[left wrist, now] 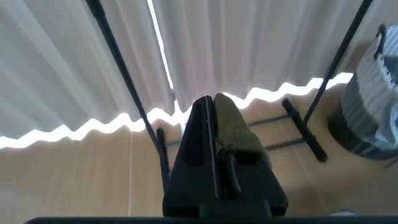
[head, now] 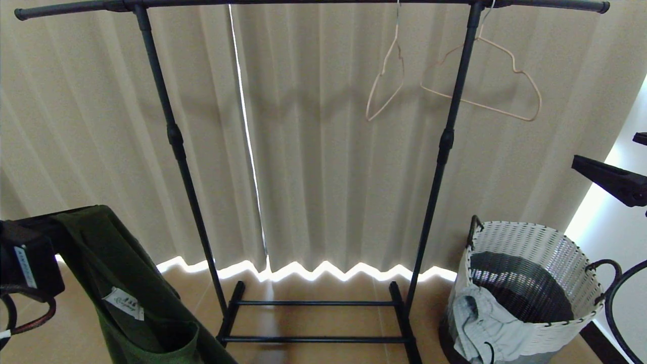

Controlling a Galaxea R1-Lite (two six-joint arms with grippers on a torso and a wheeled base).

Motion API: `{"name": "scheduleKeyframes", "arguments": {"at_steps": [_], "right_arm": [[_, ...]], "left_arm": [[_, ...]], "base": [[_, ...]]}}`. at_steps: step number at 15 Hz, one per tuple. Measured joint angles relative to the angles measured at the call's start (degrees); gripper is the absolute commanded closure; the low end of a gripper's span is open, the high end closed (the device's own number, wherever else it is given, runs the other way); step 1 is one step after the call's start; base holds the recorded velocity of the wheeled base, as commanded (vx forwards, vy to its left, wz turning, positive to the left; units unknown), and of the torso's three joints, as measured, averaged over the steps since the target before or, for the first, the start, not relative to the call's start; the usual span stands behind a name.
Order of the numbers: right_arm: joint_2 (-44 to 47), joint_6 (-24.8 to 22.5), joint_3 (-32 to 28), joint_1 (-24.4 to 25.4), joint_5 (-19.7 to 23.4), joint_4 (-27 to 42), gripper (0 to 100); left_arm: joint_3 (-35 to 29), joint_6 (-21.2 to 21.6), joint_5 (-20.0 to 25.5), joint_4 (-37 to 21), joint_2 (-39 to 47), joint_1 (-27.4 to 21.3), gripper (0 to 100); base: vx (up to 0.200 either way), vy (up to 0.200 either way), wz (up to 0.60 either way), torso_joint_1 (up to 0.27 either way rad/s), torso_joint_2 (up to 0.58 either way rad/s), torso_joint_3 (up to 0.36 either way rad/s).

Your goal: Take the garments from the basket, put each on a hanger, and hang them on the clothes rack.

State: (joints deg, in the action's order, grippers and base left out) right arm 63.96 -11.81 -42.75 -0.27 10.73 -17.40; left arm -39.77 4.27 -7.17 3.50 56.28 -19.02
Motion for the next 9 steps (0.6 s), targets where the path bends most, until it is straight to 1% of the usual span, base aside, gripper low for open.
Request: {"name": "scheduleKeyframes", "arguments": {"at_steps": [1,4,5,7,9], "right_arm": [[0.04,-0.01,-0.11,0.0,-0.02,0.1,0],[0.1,-0.01,-0.62,-0.04,-0.11,-0.04,0],[0.12,-0.04,-0.62,-0.09,-0.13,0.18,0],[0.39,-0.01,-0.62,-0.09,-0.2,0.43,0],[0.37,-0.09,-0.77,-0.09,-0.2,2.07,0]], "left_arm": [[0.02,0.0,0.06,-0.02,0.02,-0.16,100],[0.0,0.05,0.09,0.24,0.09,-1.23,100],[0.05,0.09,0.06,0.06,0.16,-1.79,100],[-0.11,1.06,0.04,0.27,0.38,-2.56,100],[-0.13,1.83,0.0,0.29,0.33,-2.78,100]], "base": [[0.0,0.0,0.0,0.017,-0.15,-0.129],[0.0,0.0,0.0,0.059,-0.23,-0.279],[0.0,0.0,0.0,0.11,-0.41,-0.33],[0.0,0.0,0.0,0.12,-0.57,-0.325],[0.0,0.0,0.0,0.12,-0.5,-0.307]]}}
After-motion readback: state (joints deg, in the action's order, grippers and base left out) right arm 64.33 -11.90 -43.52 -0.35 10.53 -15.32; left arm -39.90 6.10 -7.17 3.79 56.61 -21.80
